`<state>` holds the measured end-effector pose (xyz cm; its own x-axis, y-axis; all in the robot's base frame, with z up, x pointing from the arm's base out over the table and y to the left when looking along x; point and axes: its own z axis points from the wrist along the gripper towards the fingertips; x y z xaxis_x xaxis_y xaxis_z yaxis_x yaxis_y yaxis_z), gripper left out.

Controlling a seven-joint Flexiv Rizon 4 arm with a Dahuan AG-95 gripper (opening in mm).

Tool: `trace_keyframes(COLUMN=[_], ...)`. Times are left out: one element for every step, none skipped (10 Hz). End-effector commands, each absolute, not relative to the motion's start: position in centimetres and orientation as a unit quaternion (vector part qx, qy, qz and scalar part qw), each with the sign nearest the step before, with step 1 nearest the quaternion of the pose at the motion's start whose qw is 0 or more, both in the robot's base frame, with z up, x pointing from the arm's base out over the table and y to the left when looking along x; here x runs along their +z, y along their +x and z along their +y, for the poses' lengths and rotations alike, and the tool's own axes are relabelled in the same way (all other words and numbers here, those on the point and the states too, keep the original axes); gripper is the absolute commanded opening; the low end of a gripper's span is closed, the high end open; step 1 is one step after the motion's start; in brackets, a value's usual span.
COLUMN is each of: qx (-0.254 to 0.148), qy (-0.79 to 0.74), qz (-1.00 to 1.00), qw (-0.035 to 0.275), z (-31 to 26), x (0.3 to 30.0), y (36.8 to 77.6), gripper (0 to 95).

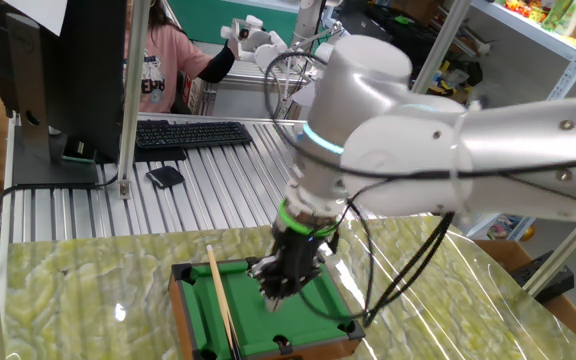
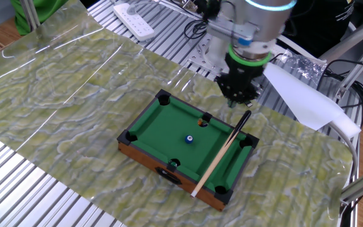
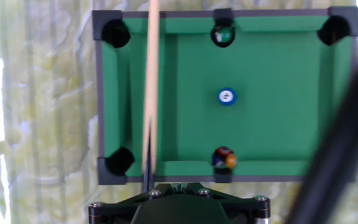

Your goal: Hit the pool ball

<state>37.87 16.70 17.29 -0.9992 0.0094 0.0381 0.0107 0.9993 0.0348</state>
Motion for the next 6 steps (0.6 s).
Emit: trace_keyframes(qx=[-0.019, -0.019, -0.018, -0.018, -0.018, -0.018], qy=[-0.012, -0.015, -0.02, -0.022, -0.025, -0.028], qz=[-1.0, -1.0, -1.0, -1.0, -0.999, -0.999], qw=[0.017, 0.016, 0.014, 0.013, 0.013, 0.013], z=[17.3, 17.5, 17.7, 17.9, 18.3, 18.5], x=[17.5, 17.5, 17.4, 17.2, 17.2, 17.2], y=[36.8, 36.5, 36.2, 35.9, 35.6, 35.3], gripper=[0.0, 0.0, 0.0, 0.0, 0.0, 0.0])
